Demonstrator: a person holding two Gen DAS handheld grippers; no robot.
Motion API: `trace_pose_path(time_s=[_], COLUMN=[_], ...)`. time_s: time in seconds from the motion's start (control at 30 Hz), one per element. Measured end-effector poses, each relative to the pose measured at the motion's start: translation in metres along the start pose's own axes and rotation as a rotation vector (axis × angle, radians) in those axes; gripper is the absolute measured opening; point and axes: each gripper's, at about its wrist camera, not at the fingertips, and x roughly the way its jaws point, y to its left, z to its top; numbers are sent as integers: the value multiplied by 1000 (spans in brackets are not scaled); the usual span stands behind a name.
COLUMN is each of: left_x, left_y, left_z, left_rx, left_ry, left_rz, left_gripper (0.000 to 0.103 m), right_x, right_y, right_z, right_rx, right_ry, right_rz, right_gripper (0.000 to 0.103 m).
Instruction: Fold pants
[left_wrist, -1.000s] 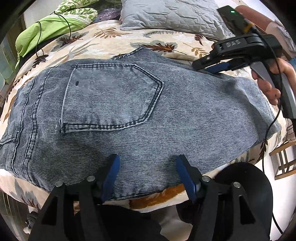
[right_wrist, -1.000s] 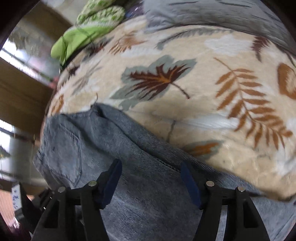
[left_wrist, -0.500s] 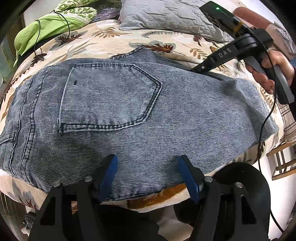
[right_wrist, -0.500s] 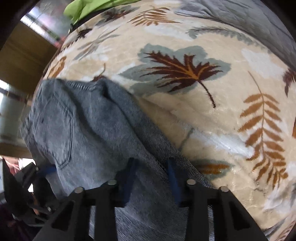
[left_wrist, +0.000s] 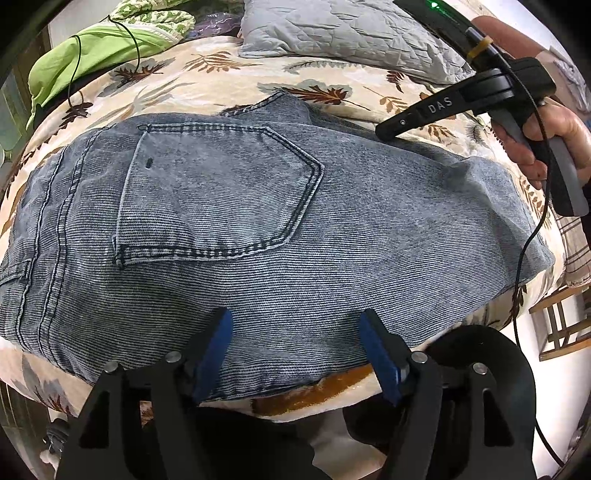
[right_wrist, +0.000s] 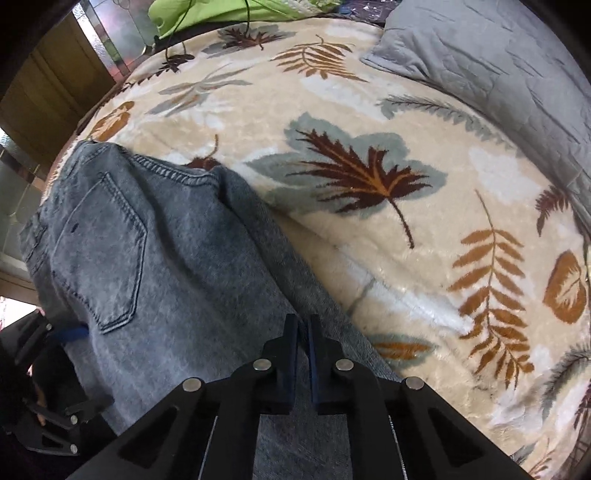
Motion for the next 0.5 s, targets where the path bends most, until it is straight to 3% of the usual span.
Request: trace_pose_path(time_s=[0.27, 0.5], left_x=[-1, -1], left_y=[2, 1], left_z=[-2, -2], left_rx=[1, 0], left_ry=[-3, -3], left_rz=[-3, -8], left_gripper=[72, 72], right_x=[-6, 8], right_y=[-18, -20], right_z=[12, 28], right_rx=[96, 99], right_ry=[-8, 6], right_rz=[204, 253], right_gripper=[6, 6])
